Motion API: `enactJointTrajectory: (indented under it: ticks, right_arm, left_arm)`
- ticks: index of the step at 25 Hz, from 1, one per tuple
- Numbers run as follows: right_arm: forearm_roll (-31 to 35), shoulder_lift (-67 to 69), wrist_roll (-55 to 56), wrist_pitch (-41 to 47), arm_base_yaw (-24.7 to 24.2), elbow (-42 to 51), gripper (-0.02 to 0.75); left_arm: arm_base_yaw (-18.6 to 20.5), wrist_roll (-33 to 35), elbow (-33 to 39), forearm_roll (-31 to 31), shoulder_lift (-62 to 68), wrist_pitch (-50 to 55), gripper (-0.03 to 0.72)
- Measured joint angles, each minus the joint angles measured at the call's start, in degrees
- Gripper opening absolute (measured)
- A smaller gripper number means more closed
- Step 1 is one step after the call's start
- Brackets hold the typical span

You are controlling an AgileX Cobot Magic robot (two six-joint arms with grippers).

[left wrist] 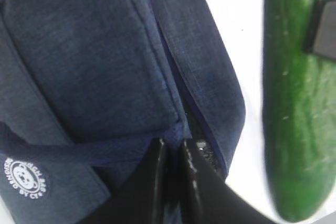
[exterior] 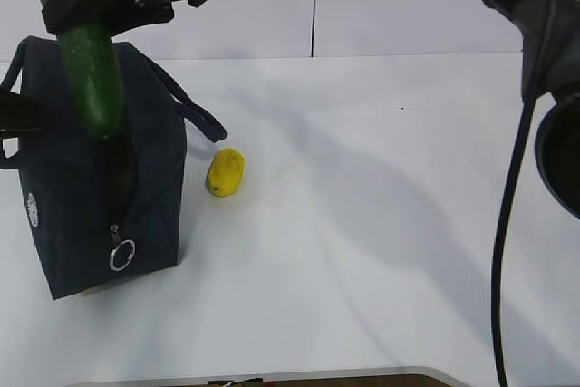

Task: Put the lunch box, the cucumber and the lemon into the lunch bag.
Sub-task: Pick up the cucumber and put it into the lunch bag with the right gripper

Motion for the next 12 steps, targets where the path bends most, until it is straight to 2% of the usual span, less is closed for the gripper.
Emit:
enactJointTrajectory:
  ticks: [12]
  right_arm:
    - [-0.9,6.2,-0.6,-2.4,0.4,-0.2,0.353]
  left_arm:
    - [0.0,0.0,0.0,-0.7,0.0,0.3,0.007]
